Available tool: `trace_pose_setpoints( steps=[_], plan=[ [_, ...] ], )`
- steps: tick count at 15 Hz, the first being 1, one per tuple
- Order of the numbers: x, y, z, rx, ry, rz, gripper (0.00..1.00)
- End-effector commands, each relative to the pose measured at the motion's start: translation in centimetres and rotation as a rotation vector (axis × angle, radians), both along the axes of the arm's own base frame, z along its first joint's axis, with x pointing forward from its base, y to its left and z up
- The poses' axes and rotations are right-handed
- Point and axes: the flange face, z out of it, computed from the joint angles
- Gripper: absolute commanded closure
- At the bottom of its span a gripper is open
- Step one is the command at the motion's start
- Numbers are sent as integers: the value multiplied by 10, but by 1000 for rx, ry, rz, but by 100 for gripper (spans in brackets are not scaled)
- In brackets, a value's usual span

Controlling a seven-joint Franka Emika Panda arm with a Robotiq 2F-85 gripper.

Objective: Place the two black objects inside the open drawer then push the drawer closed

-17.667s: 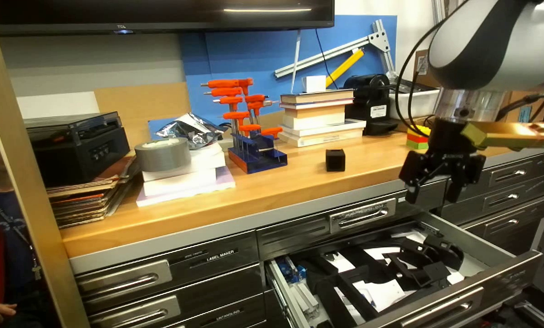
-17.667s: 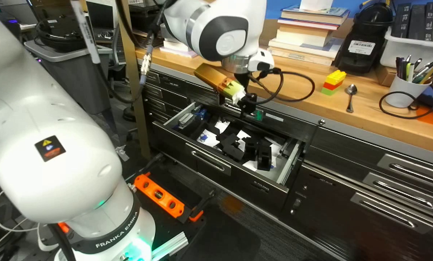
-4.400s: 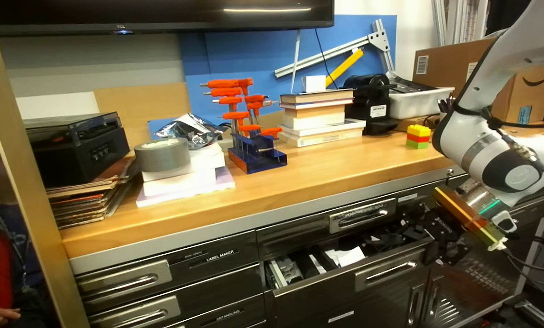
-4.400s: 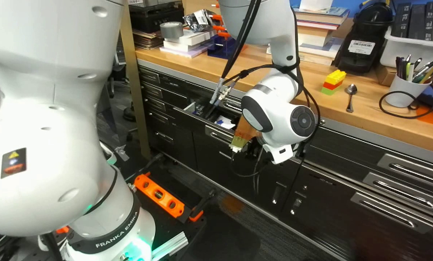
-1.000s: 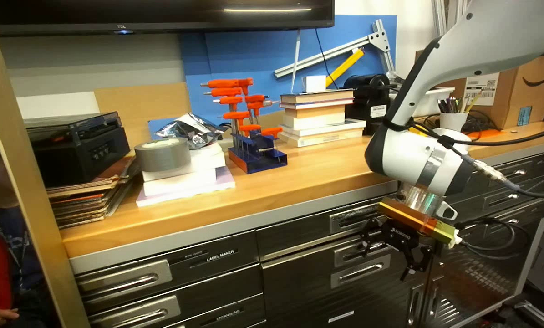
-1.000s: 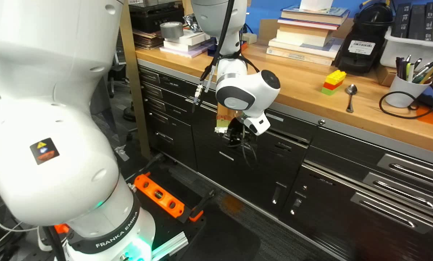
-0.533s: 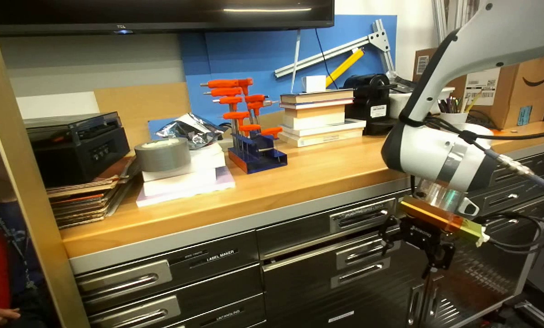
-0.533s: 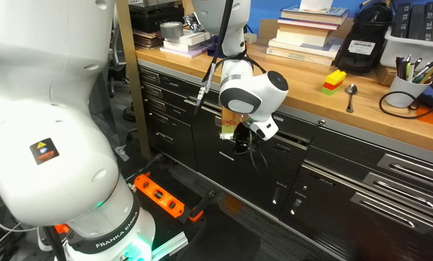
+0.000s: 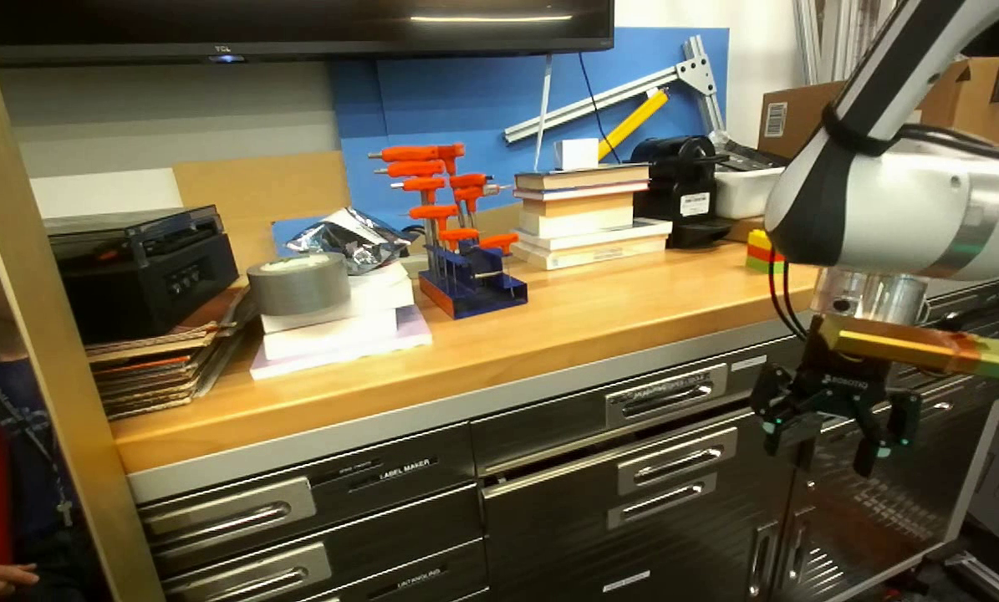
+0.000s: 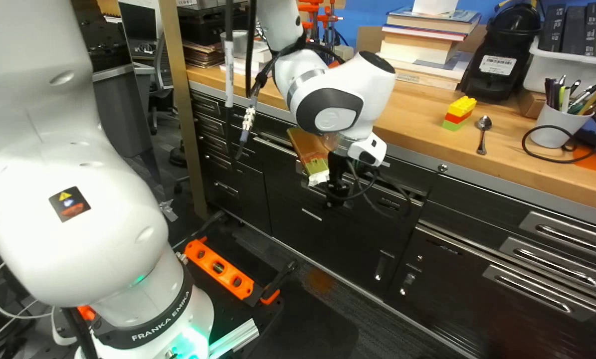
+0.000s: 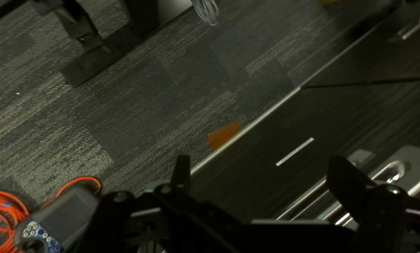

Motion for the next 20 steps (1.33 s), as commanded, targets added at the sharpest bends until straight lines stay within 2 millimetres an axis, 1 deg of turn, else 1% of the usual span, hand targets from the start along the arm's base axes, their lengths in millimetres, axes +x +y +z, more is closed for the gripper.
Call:
trace_pose_setpoints(
  steps=[1, 4, 6, 8, 10, 11, 13, 16, 20],
  plan=[
    [-24, 21, 56, -90, 15, 189, 0],
    [-32, 31, 108, -167, 2, 356, 0],
    [-38, 38, 145, -181, -43, 415, 0],
    [-49, 42, 183, -174, -89, 463, 0],
    [-62, 43, 215, -169, -125, 502, 0],
    [-67, 43, 226, -170, -139, 516, 0],
    [-82, 40, 247, -177, -159, 553, 0],
    [-97, 37, 265, -171, -187, 585, 0],
    [-111, 33, 276, -154, -206, 590, 0]
  ],
)
